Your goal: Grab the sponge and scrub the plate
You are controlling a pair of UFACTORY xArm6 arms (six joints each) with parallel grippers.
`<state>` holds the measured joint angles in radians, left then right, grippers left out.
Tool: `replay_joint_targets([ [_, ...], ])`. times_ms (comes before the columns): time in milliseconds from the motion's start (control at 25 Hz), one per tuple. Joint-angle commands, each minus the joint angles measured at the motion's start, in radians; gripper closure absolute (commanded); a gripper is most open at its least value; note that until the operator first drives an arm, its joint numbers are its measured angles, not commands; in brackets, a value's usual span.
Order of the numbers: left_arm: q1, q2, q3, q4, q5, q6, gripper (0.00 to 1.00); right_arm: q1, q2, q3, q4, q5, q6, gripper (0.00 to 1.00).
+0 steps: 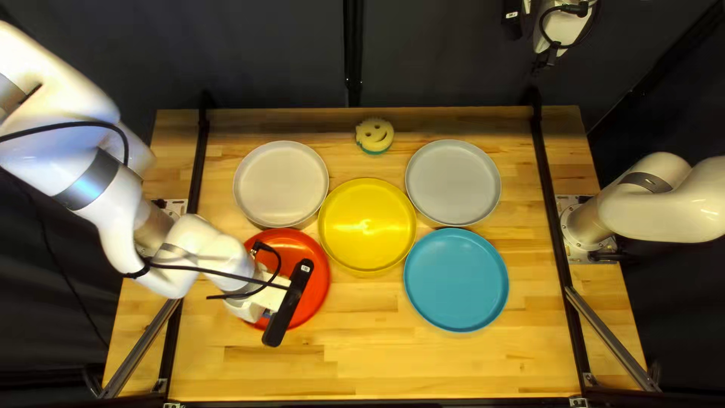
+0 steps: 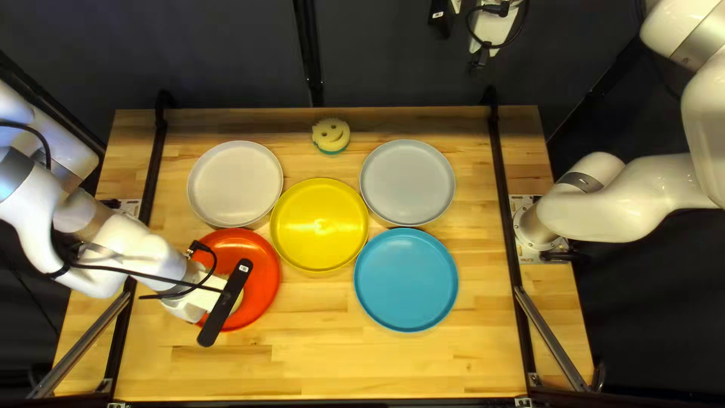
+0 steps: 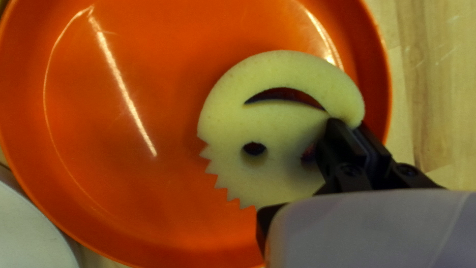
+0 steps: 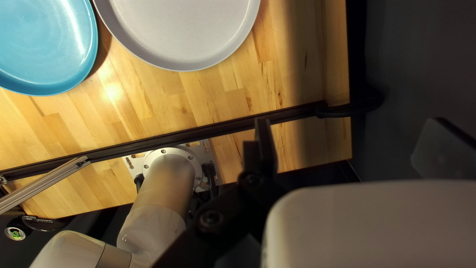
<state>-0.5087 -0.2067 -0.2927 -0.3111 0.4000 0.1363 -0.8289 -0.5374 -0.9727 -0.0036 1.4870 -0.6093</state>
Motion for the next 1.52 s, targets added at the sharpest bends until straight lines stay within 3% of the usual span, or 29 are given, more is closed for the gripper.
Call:
replay_joint_targets([
  [40,0.072,-0.043,0.050,-0.044,0.001,0.094,1.00,0.000,0.000,0.000,0.000,0.000,0.000,0.00],
  [320,0.171,-0.070,0.028,-0.005,0.059,0.140,1.00,0.000,0.000,0.000,0.000,0.000,0.000,0.00],
  [520,0.180,-0.079,0.019,0.017,0.078,0.127,1.00,0.000,0.000,0.000,0.000,0.000,0.000,0.00],
  [880,0.048,-0.037,-0.004,-0.016,0.054,0.038,1.00,0.000,0.000,0.000,0.000,0.000,0.000,0.00],
  [1160,-0.069,-0.055,-0.043,0.054,0.087,-0.156,1.00,0.000,0.000,0.000,0.000,0.000,0.000,0.00],
  [1520,-0.117,-0.088,0.005,0.058,0.064,-0.232,1.00,0.000,0.000,0.000,0.000,0.000,0.000,0.00],
])
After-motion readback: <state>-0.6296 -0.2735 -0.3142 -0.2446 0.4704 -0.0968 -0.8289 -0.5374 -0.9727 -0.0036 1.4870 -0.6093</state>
